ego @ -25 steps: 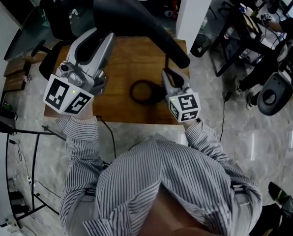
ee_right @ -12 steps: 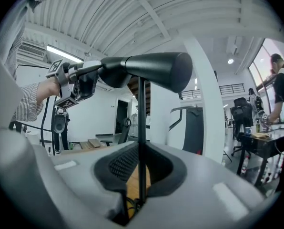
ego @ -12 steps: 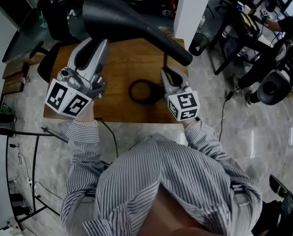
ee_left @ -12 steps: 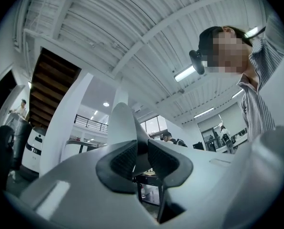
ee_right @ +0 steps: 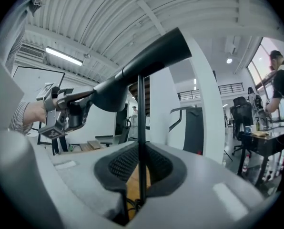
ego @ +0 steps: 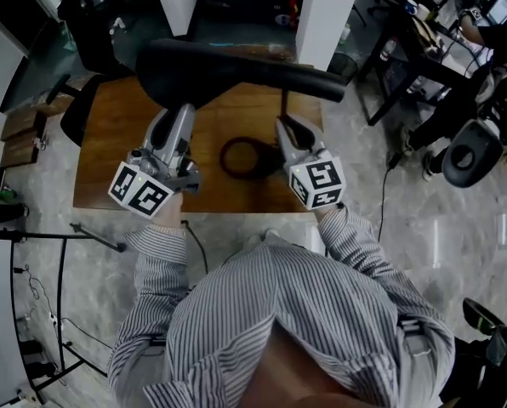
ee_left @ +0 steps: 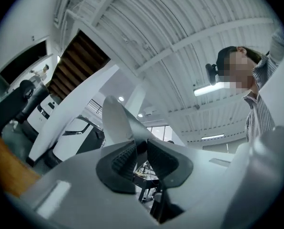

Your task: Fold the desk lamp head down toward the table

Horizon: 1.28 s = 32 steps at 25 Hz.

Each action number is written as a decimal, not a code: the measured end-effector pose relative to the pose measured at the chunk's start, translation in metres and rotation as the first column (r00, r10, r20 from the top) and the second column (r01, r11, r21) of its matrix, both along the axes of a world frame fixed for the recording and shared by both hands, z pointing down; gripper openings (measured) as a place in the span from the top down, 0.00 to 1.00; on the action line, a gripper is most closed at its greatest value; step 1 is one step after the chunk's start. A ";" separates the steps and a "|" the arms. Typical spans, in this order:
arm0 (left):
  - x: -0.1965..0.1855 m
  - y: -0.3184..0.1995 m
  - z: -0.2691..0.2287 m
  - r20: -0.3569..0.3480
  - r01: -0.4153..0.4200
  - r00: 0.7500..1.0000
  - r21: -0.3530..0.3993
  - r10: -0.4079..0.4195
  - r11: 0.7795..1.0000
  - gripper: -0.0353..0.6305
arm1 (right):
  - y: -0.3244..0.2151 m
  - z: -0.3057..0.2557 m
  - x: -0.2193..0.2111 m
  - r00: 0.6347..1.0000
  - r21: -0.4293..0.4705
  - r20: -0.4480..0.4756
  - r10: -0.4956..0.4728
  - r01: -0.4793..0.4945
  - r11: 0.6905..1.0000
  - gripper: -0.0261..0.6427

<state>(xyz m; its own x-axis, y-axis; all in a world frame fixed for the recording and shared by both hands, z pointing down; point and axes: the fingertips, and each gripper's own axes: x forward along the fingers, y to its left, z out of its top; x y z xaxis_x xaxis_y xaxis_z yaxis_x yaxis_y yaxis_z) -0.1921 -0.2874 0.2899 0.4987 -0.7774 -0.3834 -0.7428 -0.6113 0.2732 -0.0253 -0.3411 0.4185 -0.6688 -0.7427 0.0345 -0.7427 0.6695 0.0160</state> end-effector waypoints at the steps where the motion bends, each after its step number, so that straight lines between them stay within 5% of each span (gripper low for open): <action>1: 0.002 0.001 0.011 -0.026 -0.016 1.000 -0.019 0.015 1.000 0.84 | 0.001 0.001 0.000 1.000 0.000 0.002 0.003 -0.003 1.000 0.90; 11: 0.040 0.008 0.091 -0.314 -0.163 0.943 -0.137 0.114 0.977 0.85 | 0.006 0.002 0.001 1.000 0.004 0.014 0.012 -0.012 1.000 0.90; 20: 0.079 0.005 0.122 -0.366 -0.277 0.912 -0.220 0.184 0.936 0.86 | 0.002 -0.001 -0.003 1.000 -0.002 0.017 0.019 -0.019 1.000 0.90; 32: 0.099 0.003 0.128 -0.364 -0.297 0.911 -0.255 0.193 0.920 0.86 | 0.000 -0.001 0.002 1.000 -0.005 0.012 0.015 -0.015 1.000 0.90</action>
